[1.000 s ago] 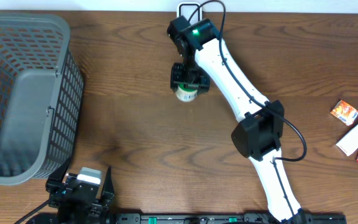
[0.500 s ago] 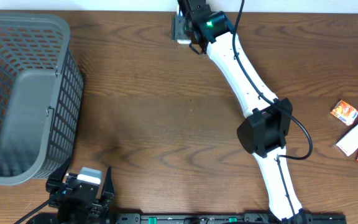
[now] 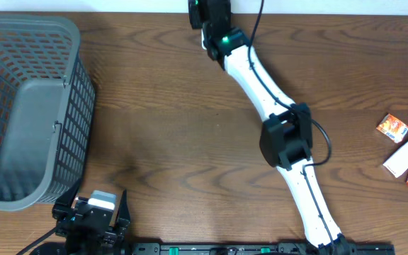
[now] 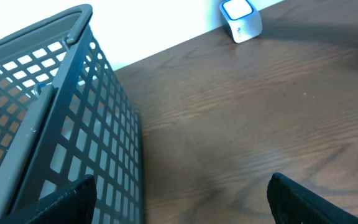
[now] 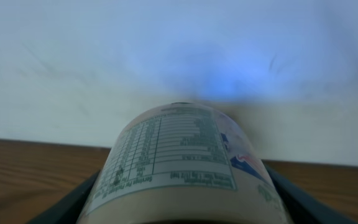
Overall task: Scan the item barcode
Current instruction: 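Carry the jar to the scanner and hold its label under it, then carry the jar to the right table edge and release it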
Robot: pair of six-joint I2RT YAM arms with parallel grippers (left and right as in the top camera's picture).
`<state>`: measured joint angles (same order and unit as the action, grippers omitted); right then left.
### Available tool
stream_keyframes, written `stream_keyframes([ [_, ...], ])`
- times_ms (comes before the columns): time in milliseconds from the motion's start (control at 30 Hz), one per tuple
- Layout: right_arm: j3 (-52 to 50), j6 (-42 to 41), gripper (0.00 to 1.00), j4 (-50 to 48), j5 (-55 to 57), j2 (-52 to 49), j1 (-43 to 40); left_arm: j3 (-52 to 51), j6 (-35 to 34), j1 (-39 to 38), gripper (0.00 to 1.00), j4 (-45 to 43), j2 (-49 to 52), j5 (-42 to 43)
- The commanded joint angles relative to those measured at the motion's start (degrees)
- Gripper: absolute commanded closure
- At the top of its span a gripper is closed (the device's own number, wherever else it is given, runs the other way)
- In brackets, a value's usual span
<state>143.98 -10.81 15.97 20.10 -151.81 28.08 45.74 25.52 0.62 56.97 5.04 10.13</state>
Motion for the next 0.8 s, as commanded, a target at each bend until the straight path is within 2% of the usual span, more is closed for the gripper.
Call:
stream_keyframes([
  [0, 0.22, 3.30, 0.46, -3.32, 3.72, -1.31, -0.72, 0.22, -0.28, -0.13, 0.13, 0.07, -0.33, -0.31],
  [167, 0.22, 4.74, 0.48, -5.46, 4.04, -1.88, -1.20, 0.22, -0.28, -0.11, 0.13, 0.07, -0.33, -0.31],
  [567, 0.24, 6.54, 0.49, -3.87, 4.11, -1.77, -2.71, 0.22, -0.28, -0.11, 0.13, 0.07, -0.33, -0.31],
  [667, 0.28, 7.82, 0.49, -1.60, 5.60, -0.39, -2.69, 0.22, -0.28, -0.13, 0.13, 0.07, -0.33, -0.28],
  [767, 0.28, 9.03, 0.53, 7.56, 7.10, 3.91, -2.95, 0.22, -0.28, -0.11, 0.13, 0.07, -0.33, -0.31],
])
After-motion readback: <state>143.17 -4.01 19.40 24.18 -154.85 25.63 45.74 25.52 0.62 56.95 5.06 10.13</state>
